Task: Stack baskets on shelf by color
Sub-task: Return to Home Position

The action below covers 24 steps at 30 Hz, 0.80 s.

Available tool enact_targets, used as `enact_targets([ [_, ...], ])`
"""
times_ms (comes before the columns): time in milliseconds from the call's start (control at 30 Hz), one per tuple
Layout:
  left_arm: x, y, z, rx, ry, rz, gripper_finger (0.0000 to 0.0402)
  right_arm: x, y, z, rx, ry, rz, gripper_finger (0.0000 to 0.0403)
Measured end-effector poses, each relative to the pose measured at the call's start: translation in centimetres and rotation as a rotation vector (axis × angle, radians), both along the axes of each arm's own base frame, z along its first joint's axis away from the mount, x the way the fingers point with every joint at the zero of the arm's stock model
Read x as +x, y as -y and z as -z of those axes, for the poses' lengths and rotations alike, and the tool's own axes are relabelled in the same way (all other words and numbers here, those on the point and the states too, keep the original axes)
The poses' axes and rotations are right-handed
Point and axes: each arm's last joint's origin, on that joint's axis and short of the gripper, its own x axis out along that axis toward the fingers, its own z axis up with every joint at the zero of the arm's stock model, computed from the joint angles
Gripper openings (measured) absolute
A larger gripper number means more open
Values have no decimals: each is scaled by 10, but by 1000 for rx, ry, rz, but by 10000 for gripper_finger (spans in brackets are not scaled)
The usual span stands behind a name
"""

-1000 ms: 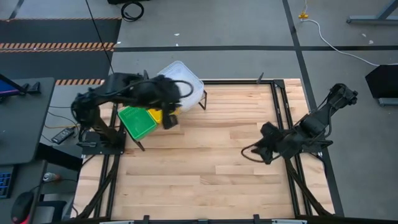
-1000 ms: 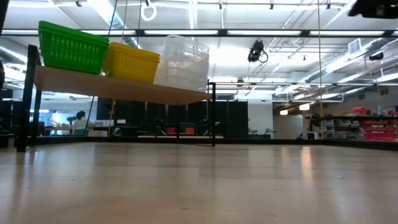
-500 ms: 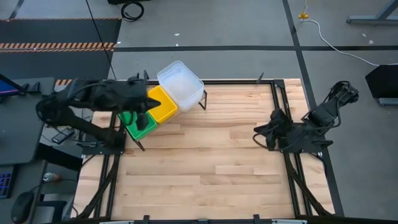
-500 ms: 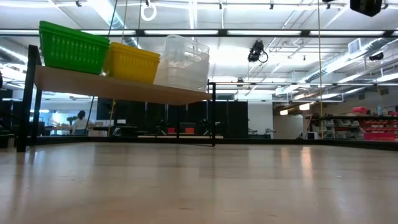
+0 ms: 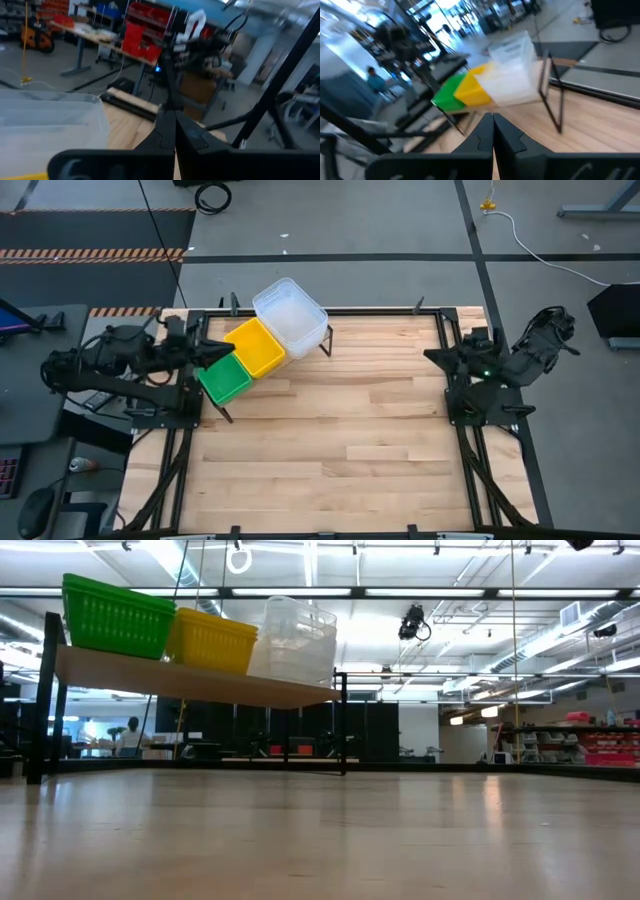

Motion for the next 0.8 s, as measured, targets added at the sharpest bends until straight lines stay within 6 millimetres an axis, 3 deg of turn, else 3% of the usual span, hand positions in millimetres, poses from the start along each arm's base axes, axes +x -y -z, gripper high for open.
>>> enact_targets([
  [267,-22,-2,17,19,63,2,1,12,-10,44,63,261,-92,2],
  [467,-42,-4,14,95,102,-11,1,5,2,62,35,520,-127,2],
  [667,-55,-5,20,104,109,-12,0,5,10,96,50,536,-142,1],
  [800,-57,-4,37,80,188,24,0,9,15,110,57,549,-159,1],
])
